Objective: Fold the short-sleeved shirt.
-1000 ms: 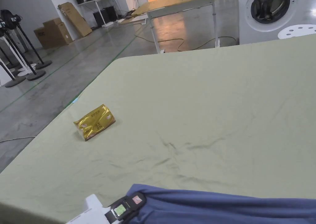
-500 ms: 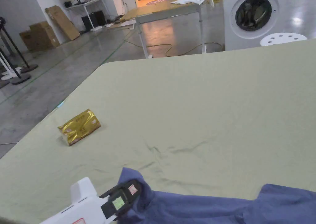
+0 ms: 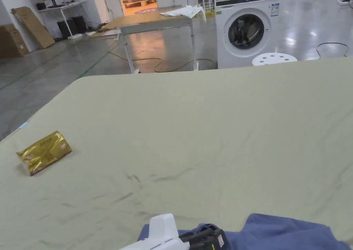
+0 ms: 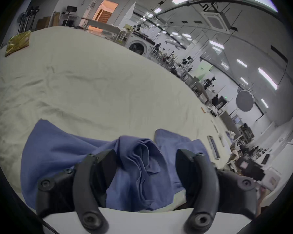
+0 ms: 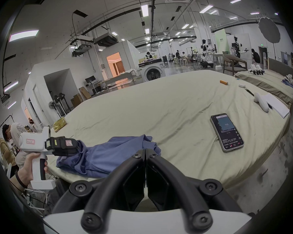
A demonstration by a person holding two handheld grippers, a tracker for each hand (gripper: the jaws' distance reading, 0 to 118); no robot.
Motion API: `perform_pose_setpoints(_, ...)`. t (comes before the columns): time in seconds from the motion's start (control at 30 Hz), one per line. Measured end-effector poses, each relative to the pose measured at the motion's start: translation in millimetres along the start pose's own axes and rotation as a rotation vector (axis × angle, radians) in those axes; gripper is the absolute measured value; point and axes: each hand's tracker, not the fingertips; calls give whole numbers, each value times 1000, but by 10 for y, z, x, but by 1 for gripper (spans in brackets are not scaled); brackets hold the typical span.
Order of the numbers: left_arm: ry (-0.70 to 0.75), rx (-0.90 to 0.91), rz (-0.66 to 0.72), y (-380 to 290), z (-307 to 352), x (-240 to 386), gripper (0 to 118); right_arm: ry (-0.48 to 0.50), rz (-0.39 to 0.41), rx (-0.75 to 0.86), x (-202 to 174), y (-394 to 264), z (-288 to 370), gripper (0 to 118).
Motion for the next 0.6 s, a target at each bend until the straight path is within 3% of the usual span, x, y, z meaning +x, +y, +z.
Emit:
perform_pose_setpoints(0.07, -100, 33, 31, 27, 128, -76, 23, 2, -4, -5, 13, -14, 3, 0)
perform_pose_setpoints(0.1, -84, 40, 52, 16, 156, -107, 6, 3, -8, -9, 20, -23, -5, 0)
perform_pose_setpoints(0.13, -37, 44, 62, -2, 181, -151, 3, 5, -14, -15, 26, -35, -23, 0)
perform_pose_setpoints(0.27, 7, -24, 127, -140, -16, -287, 1, 9, -35, -28, 60, -102, -47, 0)
perform_pose_setpoints(0.37, -93, -99, 213, -262, -296, -311, 0, 19, -37, -32, 39, -110, -29, 0)
perform_pose_setpoints(0.47, -49, -111, 141, -285, -479, -233, 0, 11, -13, -38, 15, -87, -4, 0)
perform_pose_setpoints(0.6, -49, -127, 149, -174, -441, -228, 1, 14, -24, -37, 31, -59, -14, 0)
